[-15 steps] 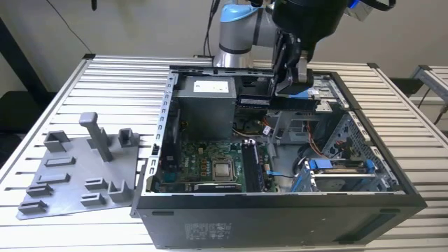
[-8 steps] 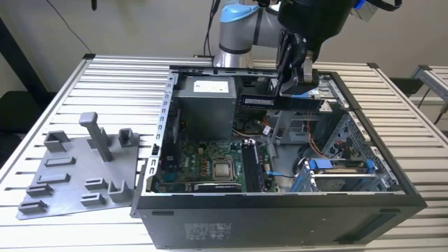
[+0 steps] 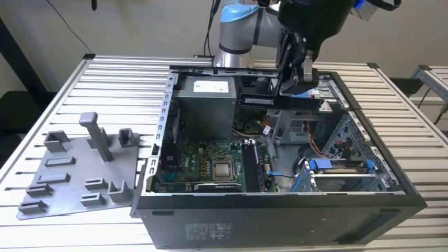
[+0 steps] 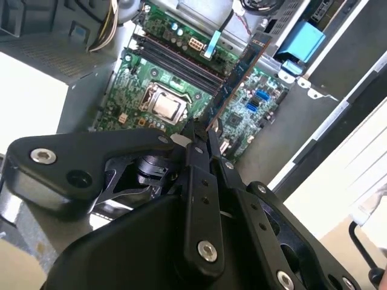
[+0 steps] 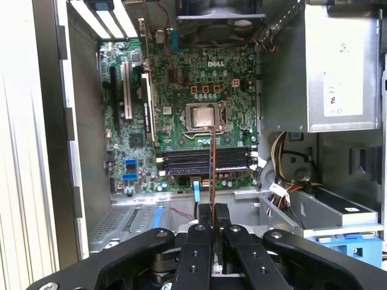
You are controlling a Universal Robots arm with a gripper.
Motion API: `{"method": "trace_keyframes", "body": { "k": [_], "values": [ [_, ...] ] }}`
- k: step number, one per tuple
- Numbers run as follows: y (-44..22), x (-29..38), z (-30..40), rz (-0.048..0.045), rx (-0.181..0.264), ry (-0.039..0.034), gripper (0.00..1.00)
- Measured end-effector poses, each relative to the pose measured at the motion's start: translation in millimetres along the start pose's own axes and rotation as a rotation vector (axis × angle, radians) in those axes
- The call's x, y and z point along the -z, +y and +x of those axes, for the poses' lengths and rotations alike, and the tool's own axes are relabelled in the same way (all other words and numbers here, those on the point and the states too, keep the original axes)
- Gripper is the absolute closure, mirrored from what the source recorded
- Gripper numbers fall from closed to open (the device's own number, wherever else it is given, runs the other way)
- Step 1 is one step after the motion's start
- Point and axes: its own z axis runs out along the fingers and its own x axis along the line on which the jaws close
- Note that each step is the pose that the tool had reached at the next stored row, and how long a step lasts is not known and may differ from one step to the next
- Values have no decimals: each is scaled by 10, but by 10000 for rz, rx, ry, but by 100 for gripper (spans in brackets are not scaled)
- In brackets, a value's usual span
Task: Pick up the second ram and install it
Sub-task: 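Pick up the second ram and move it above second insertion slot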
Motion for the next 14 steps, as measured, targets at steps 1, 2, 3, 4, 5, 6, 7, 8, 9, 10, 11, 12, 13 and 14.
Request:
{"method": "trace_keyframes", "body": {
  "k": [1,2,3,4,5,6,7,8,9,10,11,12,13,14],
  "values": [
    [2,-2,-22,-1,4,1,86],
    [4,-4,-47,-2,16,0,86],
    [7,-7,-71,-2,33,1,86],
    [11,-11,-93,-4,51,1,86],
    [14,-14,-114,-4,71,2,86],
    [17,-17,-136,-6,98,2,86],
    [20,-21,-157,-7,122,2,86],
    [23,-23,-177,-9,148,4,86],
    [26,-27,-195,-11,178,5,86],
    [27,-30,-211,-13,218,5,86],
    [27,-32,-221,-17,278,7,86],
    [28,-35,-231,-20,347,7,86],
    [29,-37,-240,-24,412,8,86],
    [30,-41,-251,-28,476,8,86]
  ]
}}
